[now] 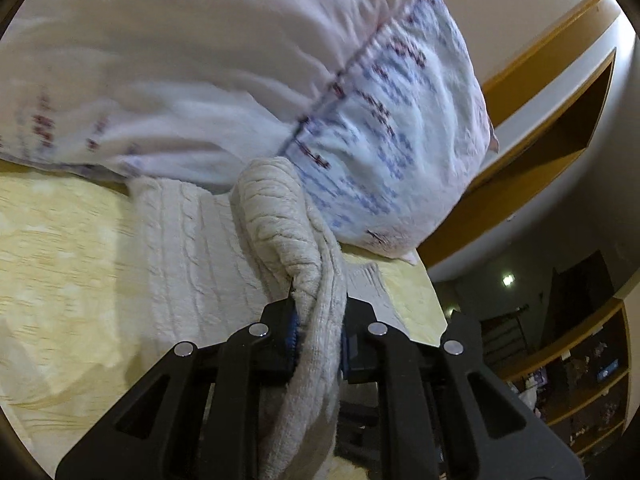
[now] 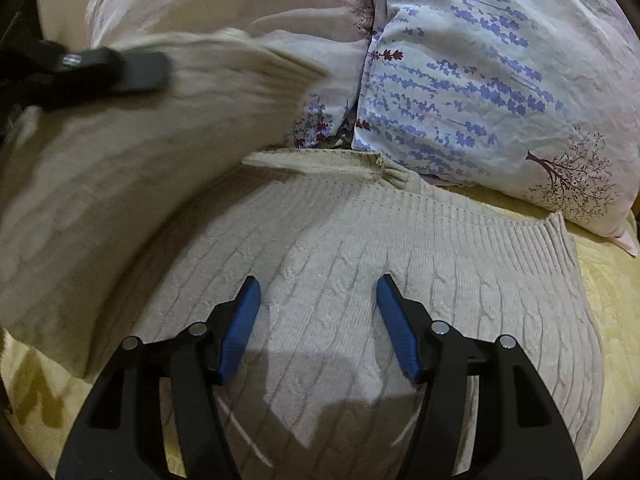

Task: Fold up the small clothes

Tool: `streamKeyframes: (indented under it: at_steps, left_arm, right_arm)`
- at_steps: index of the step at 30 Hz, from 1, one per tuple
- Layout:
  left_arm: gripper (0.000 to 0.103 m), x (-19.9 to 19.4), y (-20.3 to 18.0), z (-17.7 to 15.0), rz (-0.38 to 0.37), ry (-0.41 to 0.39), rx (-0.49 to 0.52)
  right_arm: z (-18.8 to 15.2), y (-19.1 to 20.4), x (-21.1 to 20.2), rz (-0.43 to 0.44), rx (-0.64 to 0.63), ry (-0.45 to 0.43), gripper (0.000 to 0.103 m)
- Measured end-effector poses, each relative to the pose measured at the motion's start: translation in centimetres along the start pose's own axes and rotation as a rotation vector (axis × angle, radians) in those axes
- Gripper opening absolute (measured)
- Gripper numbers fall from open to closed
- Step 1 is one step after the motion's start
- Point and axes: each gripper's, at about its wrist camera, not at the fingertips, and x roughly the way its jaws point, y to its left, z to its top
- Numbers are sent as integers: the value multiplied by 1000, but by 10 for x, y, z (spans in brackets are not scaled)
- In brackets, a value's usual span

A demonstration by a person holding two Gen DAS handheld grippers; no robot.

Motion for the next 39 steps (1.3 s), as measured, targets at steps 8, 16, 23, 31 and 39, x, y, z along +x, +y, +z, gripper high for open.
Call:
streamKeyframes:
  at_steps: [8,16,23,31,39]
  left_arm:
    - [14,72,-36,-16,-54,117,36]
    - [24,97,-39,-37,-83,169,28]
    - [73,45,-38,-43,-263,122,-9]
    - [74,37,-40,-77,-198,159,77]
    - [74,-4,5,-51,72,-14,3]
  right_arm:
    - [-16,-51,-45,-52,61,-40,57]
    - [-27,-121,-81,22,272,-54,58]
    - [-27,-138,-69,451,522,48,58]
    - [-22,-141,-28,584,726,180,60]
    - [4,-130,3,486,690,188,22]
